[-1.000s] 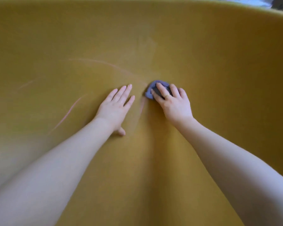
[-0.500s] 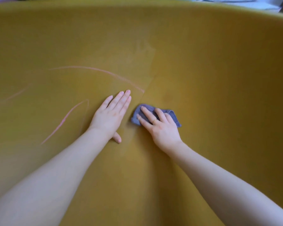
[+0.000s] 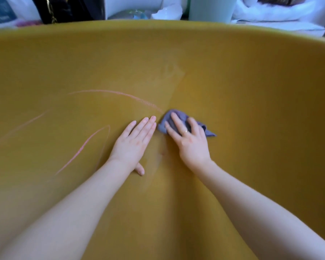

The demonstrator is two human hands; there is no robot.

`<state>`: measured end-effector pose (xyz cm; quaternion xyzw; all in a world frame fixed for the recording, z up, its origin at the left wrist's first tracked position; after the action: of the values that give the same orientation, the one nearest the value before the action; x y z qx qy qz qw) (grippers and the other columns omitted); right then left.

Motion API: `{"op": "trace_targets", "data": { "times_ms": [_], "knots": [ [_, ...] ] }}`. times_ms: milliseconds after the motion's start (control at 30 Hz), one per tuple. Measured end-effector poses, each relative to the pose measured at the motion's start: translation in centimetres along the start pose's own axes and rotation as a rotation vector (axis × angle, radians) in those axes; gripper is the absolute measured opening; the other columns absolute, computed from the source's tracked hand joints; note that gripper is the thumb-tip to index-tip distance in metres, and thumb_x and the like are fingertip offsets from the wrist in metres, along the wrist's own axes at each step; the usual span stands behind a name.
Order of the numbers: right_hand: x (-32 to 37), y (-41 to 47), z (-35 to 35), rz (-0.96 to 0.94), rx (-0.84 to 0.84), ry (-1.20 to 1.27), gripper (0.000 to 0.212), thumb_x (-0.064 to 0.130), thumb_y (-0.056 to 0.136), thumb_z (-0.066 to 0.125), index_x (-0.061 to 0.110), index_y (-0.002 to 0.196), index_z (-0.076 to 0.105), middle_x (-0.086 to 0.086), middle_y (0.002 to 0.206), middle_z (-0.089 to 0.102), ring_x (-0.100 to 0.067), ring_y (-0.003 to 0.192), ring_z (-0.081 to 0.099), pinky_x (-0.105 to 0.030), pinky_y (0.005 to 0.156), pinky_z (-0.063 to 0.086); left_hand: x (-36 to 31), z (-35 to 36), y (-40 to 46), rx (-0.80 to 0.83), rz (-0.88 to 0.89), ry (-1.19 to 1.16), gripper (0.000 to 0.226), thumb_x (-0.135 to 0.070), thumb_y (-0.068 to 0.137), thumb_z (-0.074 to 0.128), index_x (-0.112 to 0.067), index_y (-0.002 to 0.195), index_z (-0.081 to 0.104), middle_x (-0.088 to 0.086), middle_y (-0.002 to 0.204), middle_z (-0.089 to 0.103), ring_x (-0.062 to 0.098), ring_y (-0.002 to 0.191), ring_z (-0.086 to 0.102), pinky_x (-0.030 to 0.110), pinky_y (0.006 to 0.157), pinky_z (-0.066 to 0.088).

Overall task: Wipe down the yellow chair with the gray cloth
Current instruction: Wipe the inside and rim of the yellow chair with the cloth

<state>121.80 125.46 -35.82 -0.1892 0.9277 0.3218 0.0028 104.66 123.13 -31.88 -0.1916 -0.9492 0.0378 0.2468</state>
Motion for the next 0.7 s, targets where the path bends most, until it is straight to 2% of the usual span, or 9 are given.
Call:
{"op": "trace_targets", "data": {
  "times_ms": [67, 167, 333, 400, 467, 533, 633, 700],
  "knots": [
    [0.3, -1.0, -0.2, -0.031, 0.046, 0.014, 0.052, 0.012, 0.079, 0.032, 0.025, 0.120, 0.063, -0.001, 0.133, 0.055, -0.037, 0.098, 0.060, -0.038, 0.074, 0.051, -0.1, -0.4, -0.3, 0.004, -0.016, -0.012, 0.139, -0.065, 0.063, 0.069, -0.003, 0.141, -0.028, 0.009, 0.151, -0.032, 0.021, 0.142, -0.022, 0.036, 0.114, -0.012],
    [-1.3, 0.4, -1.3, -0.081, 0.044, -0.050, 0.052, 0.015, 0.078, 0.033, 0.026, 0.119, 0.063, 0.000, 0.131, 0.057, -0.034, 0.095, 0.061, -0.035, 0.072, 0.052, 0.1, -1.8, -0.5, -0.026, -0.043, -0.052, 0.134, -0.059, 0.067, 0.070, -0.003, 0.142, -0.025, 0.010, 0.152, -0.030, 0.022, 0.143, -0.020, 0.034, 0.115, -0.011],
    [-4.4, 7.5, -4.1, 0.347, -0.143, -0.057, 0.060, 0.002, 0.077, 0.037, 0.020, 0.134, 0.048, -0.003, 0.143, 0.043, -0.032, 0.108, 0.035, -0.036, 0.078, 0.046, 3.9, -5.3, 1.2, -0.179, -0.182, 0.068, 0.132, -0.057, 0.069, 0.069, 0.000, 0.142, -0.025, 0.017, 0.151, -0.028, 0.029, 0.143, -0.017, 0.037, 0.115, -0.010],
    [-4.2, 10.0, -4.9, 0.496, -0.121, -0.022, 0.068, -0.004, 0.078, 0.039, 0.019, 0.142, 0.035, -0.005, 0.152, 0.027, -0.036, 0.115, 0.035, -0.038, 0.086, 0.041, 5.9, -5.9, 1.9, -0.178, -0.293, 0.117, 0.134, -0.059, 0.068, 0.069, 0.001, 0.141, -0.026, 0.021, 0.150, -0.028, 0.032, 0.142, -0.017, 0.040, 0.113, -0.011],
    [-3.1, 11.7, -4.9, 0.586, -0.198, 0.002, 0.068, -0.006, 0.073, 0.041, 0.012, 0.139, 0.041, -0.012, 0.148, 0.034, -0.042, 0.108, 0.048, -0.039, 0.084, 0.044, 7.2, -5.7, 2.2, -0.164, -0.374, 0.099, 0.137, -0.062, 0.066, 0.069, 0.001, 0.140, -0.027, 0.022, 0.150, -0.028, 0.035, 0.142, -0.016, 0.041, 0.114, -0.009],
    [-1.5, 12.6, -4.4, 0.571, -0.263, 0.032, 0.065, -0.005, 0.068, 0.038, 0.008, 0.131, 0.051, -0.017, 0.140, 0.045, -0.042, 0.097, 0.054, -0.039, 0.077, 0.048, 7.8, -5.2, 2.5, -0.173, -0.394, 0.051, 0.140, -0.064, 0.063, 0.069, 0.000, 0.140, -0.028, 0.022, 0.150, -0.028, 0.036, 0.142, -0.016, 0.041, 0.114, -0.008],
    [1.9, 12.8, -2.9, 0.397, -0.295, 0.105, 0.062, 0.001, 0.072, 0.032, 0.011, 0.130, 0.053, -0.012, 0.139, 0.047, -0.036, 0.099, 0.047, -0.038, 0.077, 0.049, 7.9, -4.6, 2.6, -0.228, -0.353, -0.003, 0.140, -0.061, 0.061, 0.072, 0.000, 0.141, -0.026, 0.019, 0.152, -0.025, 0.033, 0.143, -0.015, 0.040, 0.115, -0.007],
    [4.7, 11.8, -2.1, 0.251, -0.253, 0.177, 0.057, 0.005, 0.077, 0.033, 0.014, 0.129, 0.055, -0.009, 0.138, 0.049, -0.038, 0.103, 0.049, -0.040, 0.082, 0.049, 8.1, -4.1, 2.4, -0.276, -0.345, -0.026, 0.140, -0.059, 0.061, 0.072, 0.001, 0.139, -0.028, 0.016, 0.154, -0.021, 0.029, 0.144, -0.012, 0.037, 0.116, -0.006]
  ]
}}
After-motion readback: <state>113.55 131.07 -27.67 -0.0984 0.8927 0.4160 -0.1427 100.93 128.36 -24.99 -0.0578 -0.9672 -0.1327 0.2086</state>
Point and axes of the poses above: each hand's wrist, its own y-axis towards the middle knuckle, its own z-axis out of the palm, x = y × z, the point moved 1 cm from there along y, towards the middle knuckle
